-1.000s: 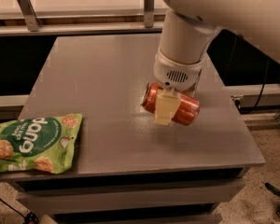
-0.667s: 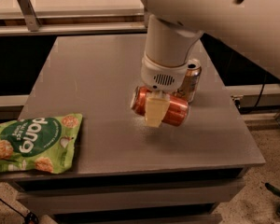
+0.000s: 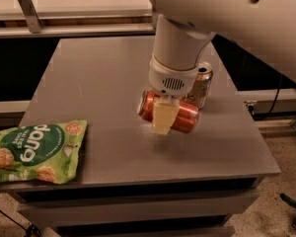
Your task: Knock coke can over
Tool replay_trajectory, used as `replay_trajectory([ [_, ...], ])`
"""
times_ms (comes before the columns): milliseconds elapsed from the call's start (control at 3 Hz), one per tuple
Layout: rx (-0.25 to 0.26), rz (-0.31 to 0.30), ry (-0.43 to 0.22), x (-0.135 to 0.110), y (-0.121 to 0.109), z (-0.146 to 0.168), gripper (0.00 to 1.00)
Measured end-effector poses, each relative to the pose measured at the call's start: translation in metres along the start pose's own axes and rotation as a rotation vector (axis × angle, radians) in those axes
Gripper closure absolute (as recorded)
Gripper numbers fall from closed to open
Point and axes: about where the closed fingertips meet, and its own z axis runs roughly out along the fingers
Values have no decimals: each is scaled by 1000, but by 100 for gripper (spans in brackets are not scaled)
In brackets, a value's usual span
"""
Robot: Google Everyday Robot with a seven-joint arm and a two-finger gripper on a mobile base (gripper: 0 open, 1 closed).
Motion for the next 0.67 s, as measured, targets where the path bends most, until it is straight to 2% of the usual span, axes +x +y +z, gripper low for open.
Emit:
replay_trajectory([
  [333,7,0,-3,-1,0,-1,13],
  [667,12,-1,-6,-2,0,-3,0],
])
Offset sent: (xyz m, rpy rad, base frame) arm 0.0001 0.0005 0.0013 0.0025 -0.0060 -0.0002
